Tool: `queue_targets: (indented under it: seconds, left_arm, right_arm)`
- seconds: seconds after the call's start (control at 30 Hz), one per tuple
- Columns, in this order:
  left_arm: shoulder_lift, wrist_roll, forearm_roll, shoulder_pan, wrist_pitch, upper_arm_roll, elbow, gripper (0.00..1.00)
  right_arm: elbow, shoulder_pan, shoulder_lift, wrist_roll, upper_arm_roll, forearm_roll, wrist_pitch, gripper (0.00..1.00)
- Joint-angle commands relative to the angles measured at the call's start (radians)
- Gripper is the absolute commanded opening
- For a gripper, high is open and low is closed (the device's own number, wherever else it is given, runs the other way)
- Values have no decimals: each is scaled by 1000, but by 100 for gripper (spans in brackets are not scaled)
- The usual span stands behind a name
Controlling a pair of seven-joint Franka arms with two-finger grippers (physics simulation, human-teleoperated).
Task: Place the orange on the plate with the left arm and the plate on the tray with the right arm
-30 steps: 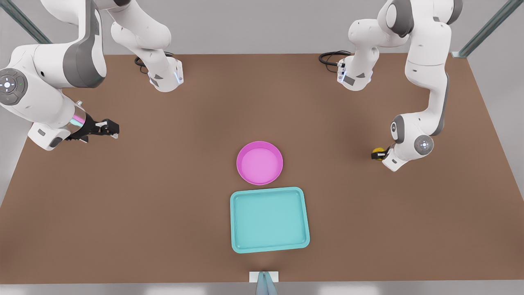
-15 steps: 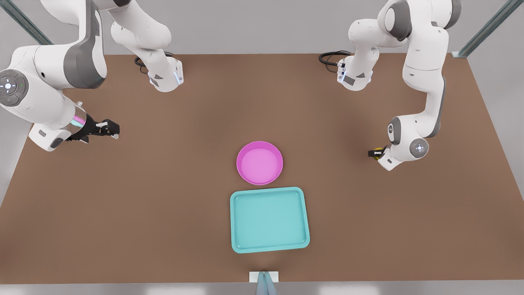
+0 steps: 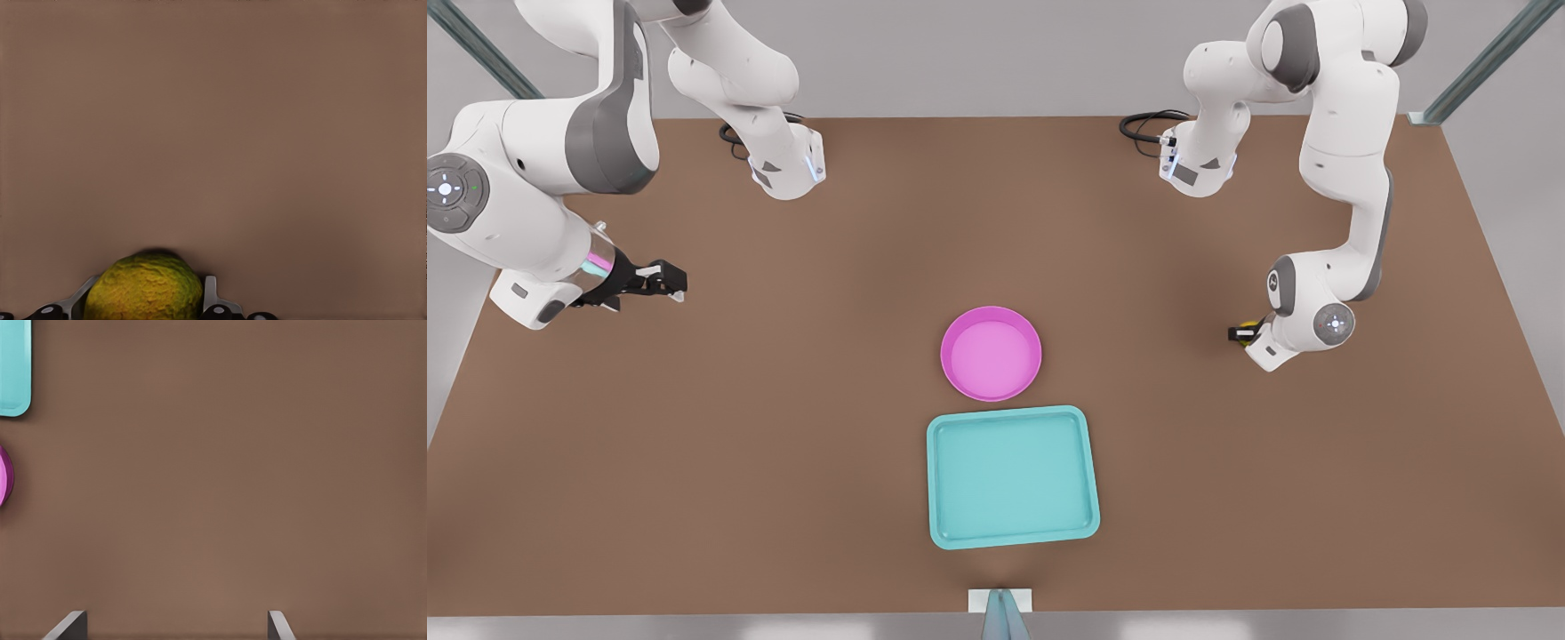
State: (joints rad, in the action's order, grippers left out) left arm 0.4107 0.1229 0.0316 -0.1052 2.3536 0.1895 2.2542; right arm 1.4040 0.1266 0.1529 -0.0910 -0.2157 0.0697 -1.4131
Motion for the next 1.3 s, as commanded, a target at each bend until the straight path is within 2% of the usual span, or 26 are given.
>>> queue_targets:
  seconds: [0.0, 0.13, 0.23, 0.3, 0.4, 0.43, 0.53, 0.6, 0.73, 0.77, 0.8, 0.9, 0.93, 0.97, 1.0, 1.03, 1.1, 1.13, 1.17, 1.2, 1.23, 1.27]
  left_arm:
    - [-24, 1, 1, -2, -23, 1, 1, 76]
    - [-119, -161, 2, -180, -162, -28, -27, 76]
    - [-105, -506, 7, -212, -200, -307, -125, 76]
    - [-49, -719, 50, -289, -241, -429, -245, 76]
    - [51, -917, 59, -447, -263, -432, -407, 76]
    - [131, -983, 59, -491, -283, -432, -507, 76]
    - [257, -1060, 57, -538, -277, -432, -673, 76]
    - [298, -1042, 47, -524, -270, -417, -734, 76]
    - [298, -1023, 56, -513, -260, -380, -739, 76]
    - [300, -1023, 56, -513, -257, -380, -739, 82]
    - [300, -1034, 57, -513, -255, -380, -739, 100]
    - [293, -1039, 56, -513, -254, -378, -739, 100]
    - [254, -1025, 59, -501, -330, -335, -740, 100]
    - [174, -922, 59, -458, -537, -300, -757, 100]
    - [91, -726, 60, -378, -845, -226, -852, 100]
    - [63, -533, 57, -334, -1069, -105, -987, 100]
    - [60, -257, 56, -334, -1183, 139, -1097, 100]
    - [60, -192, 56, -330, -1179, 189, -1113, 100]
    - [63, -189, 54, -327, -1180, 197, -1113, 100]
    - [-4, -192, 41, -120, -1107, -7, -1084, 100]
    - [-173, -158, -13, 19, -921, -162, -851, 100]
    - [-236, -75, -21, 18, -855, -160, -752, 100]
  right_arm:
    - [0, 1, -1, -10, -1, -1, 2, 100]
    - [0, 1, -1, -10, -1, -1, 2, 100]
    - [0, 1, -1, -10, -1, -1, 2, 100]
    - [0, -1, -1, -10, -1, -1, 0, 100]
    - [0, -1, -1, -10, -1, -1, 0, 100]
    - [0, -1, -1, -10, -1, -1, 2, 100]
    - [0, 1, -1, -10, -1, -1, 2, 100]
    - [0, 1, -1, -10, -1, -1, 2, 100]
    - [0, 1, -1, -10, -1, -1, 2, 100]
    - [0, -1, -1, -10, -1, -1, 0, 100]
    - [0, -1, -1, -10, -1, -1, 2, 100]
    - [1, -1, -1, -10, -1, -1, 2, 100]
    - [6, -4, 23, -12, -7, -8, 0, 100]
    - [-4, -71, 92, -7, -19, -14, -18, 100]
    - [-86, -113, 246, -12, -30, -65, -84, 100]
    - [-178, -172, 434, -21, -50, -142, -107, 100]
    - [-163, -386, 563, 29, -50, -157, -420, 100]
    - [-105, -390, 577, 50, -50, -319, -521, 100]
    - [-44, -397, 576, 65, -48, -401, -590, 100]
    - [-30, -449, 574, 201, -48, -404, -629, 100]
    - [-17, -464, 576, 278, -48, -409, -647, 100]
    - [10, -463, 573, 344, -50, -413, -661, 100]
